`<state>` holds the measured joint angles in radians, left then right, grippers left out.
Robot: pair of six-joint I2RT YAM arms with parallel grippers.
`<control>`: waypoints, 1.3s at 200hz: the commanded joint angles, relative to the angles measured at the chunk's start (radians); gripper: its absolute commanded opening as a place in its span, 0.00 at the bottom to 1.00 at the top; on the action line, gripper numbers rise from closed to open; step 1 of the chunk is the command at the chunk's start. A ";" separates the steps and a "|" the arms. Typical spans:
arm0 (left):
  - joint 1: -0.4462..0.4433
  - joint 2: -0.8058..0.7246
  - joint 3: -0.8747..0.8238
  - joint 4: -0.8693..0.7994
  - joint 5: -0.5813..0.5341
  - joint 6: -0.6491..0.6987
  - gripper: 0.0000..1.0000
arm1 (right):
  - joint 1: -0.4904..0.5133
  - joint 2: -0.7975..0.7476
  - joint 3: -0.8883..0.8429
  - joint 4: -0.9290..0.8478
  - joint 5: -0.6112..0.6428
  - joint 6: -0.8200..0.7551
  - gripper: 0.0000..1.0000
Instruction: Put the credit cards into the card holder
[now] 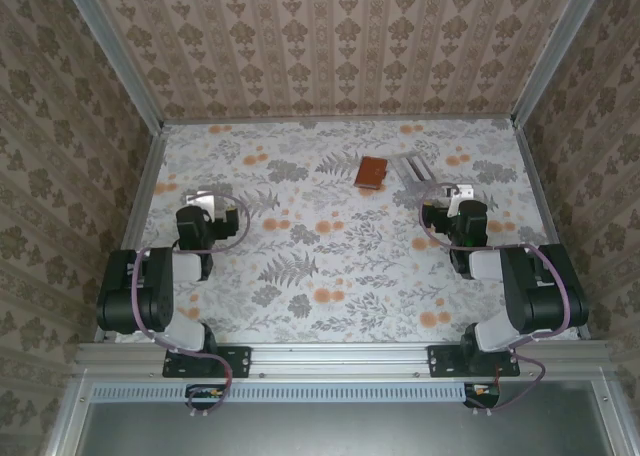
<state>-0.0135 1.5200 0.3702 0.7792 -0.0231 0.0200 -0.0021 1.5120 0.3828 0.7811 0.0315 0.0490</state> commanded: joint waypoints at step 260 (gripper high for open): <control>-0.008 -0.042 0.049 0.003 -0.016 0.029 1.00 | -0.006 -0.098 0.048 -0.059 -0.013 -0.001 1.00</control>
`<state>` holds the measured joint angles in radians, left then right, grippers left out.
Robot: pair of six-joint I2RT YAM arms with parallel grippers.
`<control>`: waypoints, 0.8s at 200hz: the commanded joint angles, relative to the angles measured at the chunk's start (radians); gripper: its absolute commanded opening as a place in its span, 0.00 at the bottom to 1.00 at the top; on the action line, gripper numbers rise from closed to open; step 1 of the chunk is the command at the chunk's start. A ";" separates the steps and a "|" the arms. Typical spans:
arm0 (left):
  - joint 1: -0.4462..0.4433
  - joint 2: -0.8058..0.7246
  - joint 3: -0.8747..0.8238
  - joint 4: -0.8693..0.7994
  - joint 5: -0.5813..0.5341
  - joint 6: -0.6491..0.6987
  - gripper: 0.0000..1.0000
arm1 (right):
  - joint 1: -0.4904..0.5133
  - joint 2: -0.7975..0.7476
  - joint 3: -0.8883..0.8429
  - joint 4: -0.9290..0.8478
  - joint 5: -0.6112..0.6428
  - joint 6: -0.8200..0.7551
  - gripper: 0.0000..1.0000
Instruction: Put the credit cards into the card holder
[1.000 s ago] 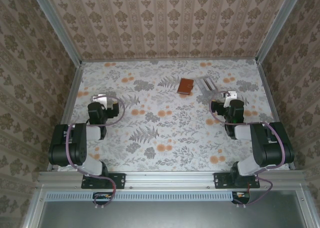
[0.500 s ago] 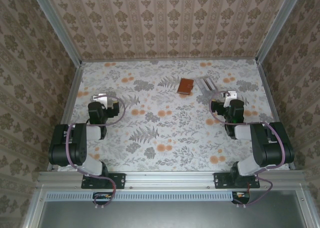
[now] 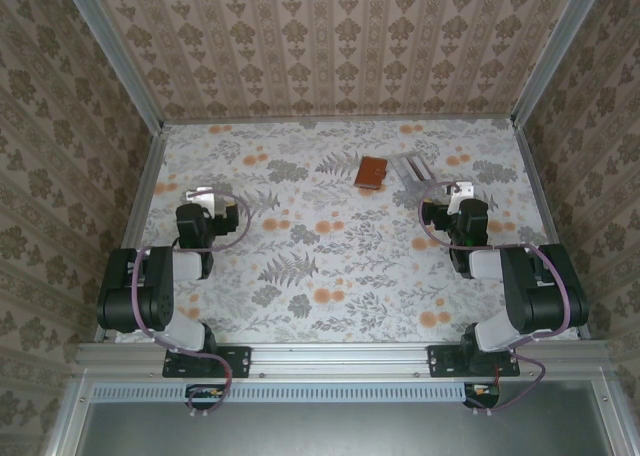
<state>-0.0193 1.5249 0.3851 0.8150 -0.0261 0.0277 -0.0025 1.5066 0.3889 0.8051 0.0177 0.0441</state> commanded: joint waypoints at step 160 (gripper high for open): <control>-0.150 -0.390 0.508 -1.253 0.236 -0.369 1.00 | 0.222 0.203 0.918 -1.295 0.062 -0.025 0.84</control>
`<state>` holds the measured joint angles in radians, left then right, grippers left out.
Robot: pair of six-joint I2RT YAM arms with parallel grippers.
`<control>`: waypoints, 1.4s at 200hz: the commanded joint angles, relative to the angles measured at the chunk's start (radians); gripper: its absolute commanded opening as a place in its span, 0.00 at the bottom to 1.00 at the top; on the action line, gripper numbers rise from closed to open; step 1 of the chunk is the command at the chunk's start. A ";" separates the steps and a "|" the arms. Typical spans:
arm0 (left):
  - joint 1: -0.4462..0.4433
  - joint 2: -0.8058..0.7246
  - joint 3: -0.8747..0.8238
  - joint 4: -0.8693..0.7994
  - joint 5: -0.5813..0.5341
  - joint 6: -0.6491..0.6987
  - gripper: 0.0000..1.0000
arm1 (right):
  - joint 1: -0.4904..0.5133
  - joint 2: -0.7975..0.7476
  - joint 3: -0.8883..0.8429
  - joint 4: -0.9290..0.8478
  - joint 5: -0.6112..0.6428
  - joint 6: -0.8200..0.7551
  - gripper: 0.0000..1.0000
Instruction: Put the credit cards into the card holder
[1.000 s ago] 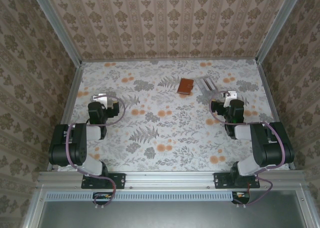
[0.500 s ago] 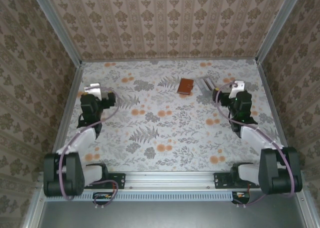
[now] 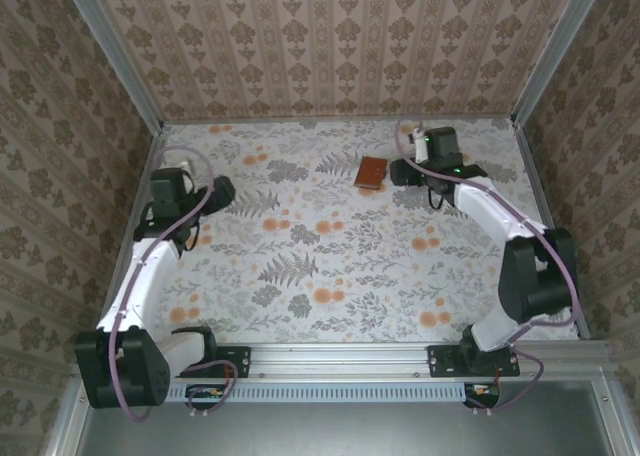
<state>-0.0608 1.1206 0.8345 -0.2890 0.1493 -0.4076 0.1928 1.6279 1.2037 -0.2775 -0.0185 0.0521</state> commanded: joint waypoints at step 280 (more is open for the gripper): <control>-0.244 0.182 0.146 -0.210 -0.051 0.071 1.00 | 0.103 0.516 0.611 -0.637 0.441 -0.027 0.00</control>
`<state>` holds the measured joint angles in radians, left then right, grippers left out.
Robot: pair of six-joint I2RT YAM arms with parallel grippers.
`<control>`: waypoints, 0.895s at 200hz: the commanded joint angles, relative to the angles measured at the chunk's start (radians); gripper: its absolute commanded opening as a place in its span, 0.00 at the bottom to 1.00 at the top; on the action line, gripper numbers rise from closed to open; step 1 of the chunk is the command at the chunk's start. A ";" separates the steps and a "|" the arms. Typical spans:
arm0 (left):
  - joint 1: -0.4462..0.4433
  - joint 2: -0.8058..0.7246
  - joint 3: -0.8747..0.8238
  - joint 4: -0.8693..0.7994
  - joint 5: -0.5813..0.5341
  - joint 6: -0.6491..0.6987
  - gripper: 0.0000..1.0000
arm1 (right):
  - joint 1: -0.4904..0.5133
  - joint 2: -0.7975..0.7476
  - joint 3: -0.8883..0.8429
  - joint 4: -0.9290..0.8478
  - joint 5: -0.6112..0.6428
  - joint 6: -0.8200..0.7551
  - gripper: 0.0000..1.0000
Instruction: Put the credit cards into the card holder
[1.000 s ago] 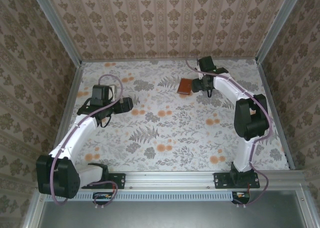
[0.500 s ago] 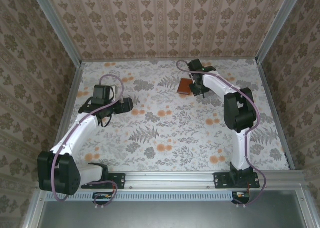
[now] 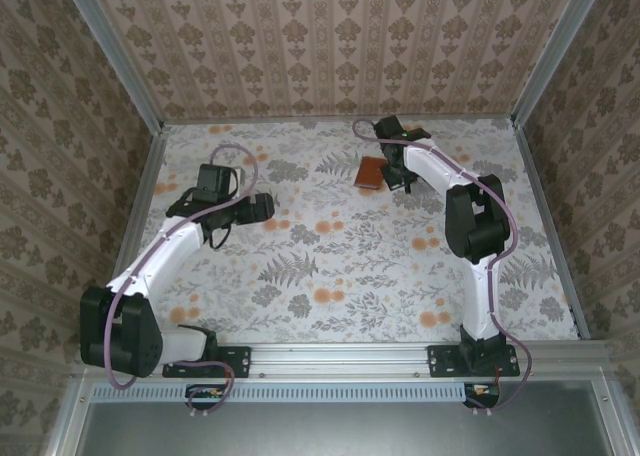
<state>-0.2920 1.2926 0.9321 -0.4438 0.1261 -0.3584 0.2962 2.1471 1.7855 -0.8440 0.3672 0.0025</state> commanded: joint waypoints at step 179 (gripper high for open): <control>-0.025 0.010 0.002 -0.058 0.024 -0.013 1.00 | 0.181 -0.362 -0.375 0.037 0.067 0.432 0.35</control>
<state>-0.3069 1.3140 0.9531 -0.4866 0.1349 -0.3595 0.4862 1.8526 1.4178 -0.8429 0.4000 0.4221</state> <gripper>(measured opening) 0.997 0.304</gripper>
